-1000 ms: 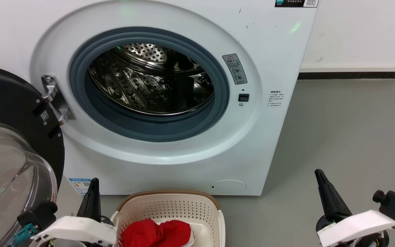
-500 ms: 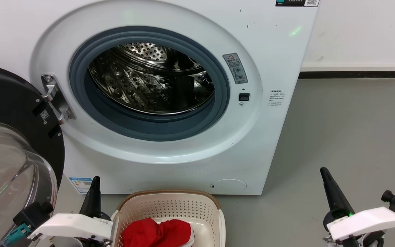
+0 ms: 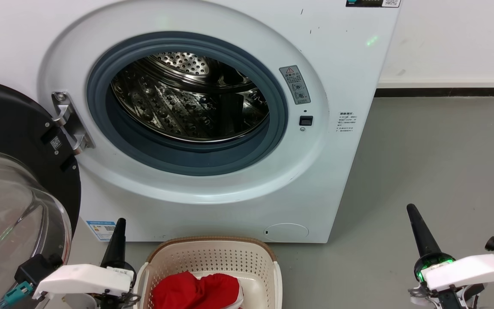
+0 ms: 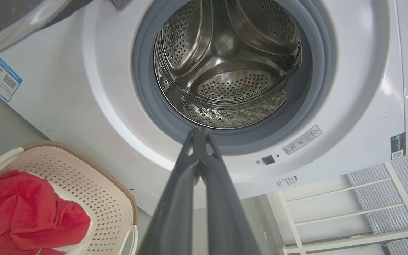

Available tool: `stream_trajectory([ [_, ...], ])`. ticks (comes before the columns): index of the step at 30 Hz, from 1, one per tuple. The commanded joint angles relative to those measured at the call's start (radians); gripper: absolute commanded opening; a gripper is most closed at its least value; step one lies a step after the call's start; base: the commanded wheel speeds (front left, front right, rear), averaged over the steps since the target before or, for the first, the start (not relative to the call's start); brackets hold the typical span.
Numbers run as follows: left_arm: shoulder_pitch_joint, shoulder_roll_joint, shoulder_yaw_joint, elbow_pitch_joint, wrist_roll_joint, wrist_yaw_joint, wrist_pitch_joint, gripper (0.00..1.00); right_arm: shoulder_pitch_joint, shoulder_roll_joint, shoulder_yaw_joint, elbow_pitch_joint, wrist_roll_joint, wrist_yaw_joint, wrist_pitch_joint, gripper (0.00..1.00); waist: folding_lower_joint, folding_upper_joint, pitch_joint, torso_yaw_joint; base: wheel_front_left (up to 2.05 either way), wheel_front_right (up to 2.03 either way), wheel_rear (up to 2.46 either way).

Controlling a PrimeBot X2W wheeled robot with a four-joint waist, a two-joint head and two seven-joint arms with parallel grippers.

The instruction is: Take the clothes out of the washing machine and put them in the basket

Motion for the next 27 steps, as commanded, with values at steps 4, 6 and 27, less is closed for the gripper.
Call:
stream_trajectory([
  [4, -0.031, -0.003, 0.007, 0.001, -0.056, -0.012, 0.010, 0.00, -0.030, -0.006, -0.009, 0.006, 0.058, 0.000, 0.007, 0.00, -0.0001, 0.0000, 0.001, 0.000, 0.00, 0.00, 0.00],
  [6, -0.033, -0.004, 0.009, 0.004, -0.078, -0.015, 0.015, 0.00, -0.033, -0.006, -0.012, 0.010, 0.079, 0.000, 0.008, 0.00, -0.0001, 0.0000, 0.001, 0.001, 0.00, 0.00, 0.00],
  [27, -0.058, -0.014, 0.028, 0.038, -0.285, -0.035, 0.052, 0.00, -0.060, -0.003, -0.045, 0.054, 0.285, 0.000, 0.035, 0.00, -0.0001, 0.0000, 0.007, 0.003, 0.00, 0.00, 0.00],
])
